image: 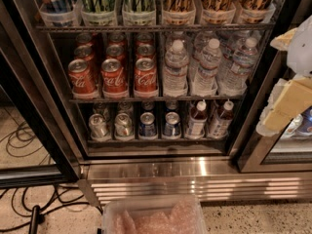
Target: Pick orange can from top shelf of fridge
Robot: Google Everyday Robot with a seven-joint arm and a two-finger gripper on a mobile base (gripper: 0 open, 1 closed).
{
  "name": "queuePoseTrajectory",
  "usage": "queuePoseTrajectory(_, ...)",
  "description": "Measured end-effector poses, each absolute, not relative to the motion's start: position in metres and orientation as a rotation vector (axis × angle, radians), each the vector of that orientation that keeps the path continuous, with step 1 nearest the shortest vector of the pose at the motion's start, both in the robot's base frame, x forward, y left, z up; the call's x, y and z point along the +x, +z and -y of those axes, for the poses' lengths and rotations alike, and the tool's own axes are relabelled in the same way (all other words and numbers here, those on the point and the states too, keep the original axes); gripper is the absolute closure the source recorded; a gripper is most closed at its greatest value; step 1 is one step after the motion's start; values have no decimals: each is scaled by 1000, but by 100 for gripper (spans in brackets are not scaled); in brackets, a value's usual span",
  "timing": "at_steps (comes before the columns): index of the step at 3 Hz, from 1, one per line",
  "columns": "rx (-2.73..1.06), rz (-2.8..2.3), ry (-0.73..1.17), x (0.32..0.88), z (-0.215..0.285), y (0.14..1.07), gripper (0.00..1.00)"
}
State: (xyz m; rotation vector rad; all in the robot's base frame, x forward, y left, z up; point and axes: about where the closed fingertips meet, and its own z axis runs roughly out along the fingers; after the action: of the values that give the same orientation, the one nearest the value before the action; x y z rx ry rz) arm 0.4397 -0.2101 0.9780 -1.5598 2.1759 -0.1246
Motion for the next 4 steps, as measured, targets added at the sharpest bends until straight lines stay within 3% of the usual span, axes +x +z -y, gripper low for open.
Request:
queuePoseTrajectory(2,-1535,-2170,-118,441,210,975,0)
queuePoseTrajectory(4,-1277,-2047,51,464,186,981,0)
